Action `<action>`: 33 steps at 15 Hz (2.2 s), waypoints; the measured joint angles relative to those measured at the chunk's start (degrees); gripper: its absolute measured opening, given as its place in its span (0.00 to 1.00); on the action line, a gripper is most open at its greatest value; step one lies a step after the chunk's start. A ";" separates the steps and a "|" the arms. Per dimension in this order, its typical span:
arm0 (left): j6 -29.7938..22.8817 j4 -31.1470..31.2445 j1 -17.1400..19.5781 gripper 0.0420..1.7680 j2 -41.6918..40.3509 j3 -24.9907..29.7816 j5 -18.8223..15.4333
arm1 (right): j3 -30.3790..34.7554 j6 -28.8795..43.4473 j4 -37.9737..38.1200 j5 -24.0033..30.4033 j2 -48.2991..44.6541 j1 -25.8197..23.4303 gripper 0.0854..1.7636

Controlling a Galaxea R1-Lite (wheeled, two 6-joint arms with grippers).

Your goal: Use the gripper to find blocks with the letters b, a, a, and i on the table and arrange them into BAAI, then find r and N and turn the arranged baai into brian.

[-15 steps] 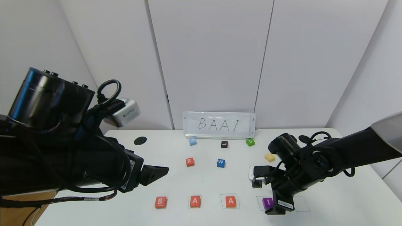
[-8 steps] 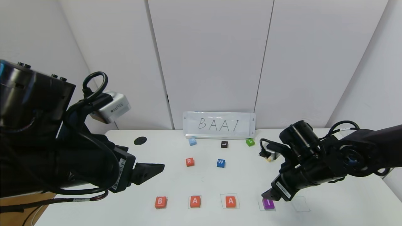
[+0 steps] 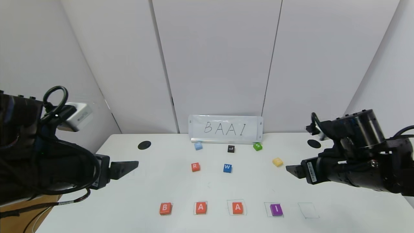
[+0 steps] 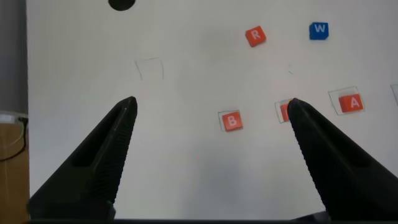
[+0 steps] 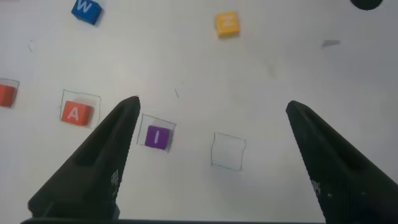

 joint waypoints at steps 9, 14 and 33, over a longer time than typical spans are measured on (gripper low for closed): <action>2.27 -4.67 11.76 0.97 -20.59 6.03 -4.83 | 7.85 -1.93 1.26 -10.53 -29.62 0.61 0.96; 6.33 -3.91 11.93 0.97 -33.73 5.95 -5.07 | 8.29 -13.00 1.60 -27.10 -45.20 1.77 0.96; 11.15 1.60 14.25 0.97 -60.72 4.38 -3.45 | 14.24 -27.17 1.73 -0.61 -84.02 -24.80 0.96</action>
